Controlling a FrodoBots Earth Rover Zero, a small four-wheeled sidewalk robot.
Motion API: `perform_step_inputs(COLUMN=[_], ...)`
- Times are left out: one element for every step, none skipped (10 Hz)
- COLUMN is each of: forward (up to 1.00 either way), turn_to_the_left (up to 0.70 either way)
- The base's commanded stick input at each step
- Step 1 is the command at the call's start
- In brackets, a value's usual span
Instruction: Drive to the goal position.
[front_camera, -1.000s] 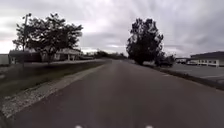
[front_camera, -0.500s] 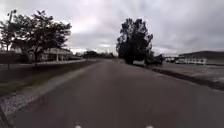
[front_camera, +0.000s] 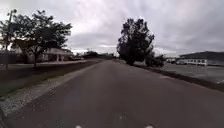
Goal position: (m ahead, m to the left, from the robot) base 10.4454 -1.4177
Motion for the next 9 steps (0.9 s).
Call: perform_step_inputs(forward=[0.70,0.70,0.70,0.70,0.70,0.70,0.70,0.70,0.70], turn_to_the_left=[0.00,0.00,0.00,0.00,0.00,0.00,0.00,0.00,0.00])
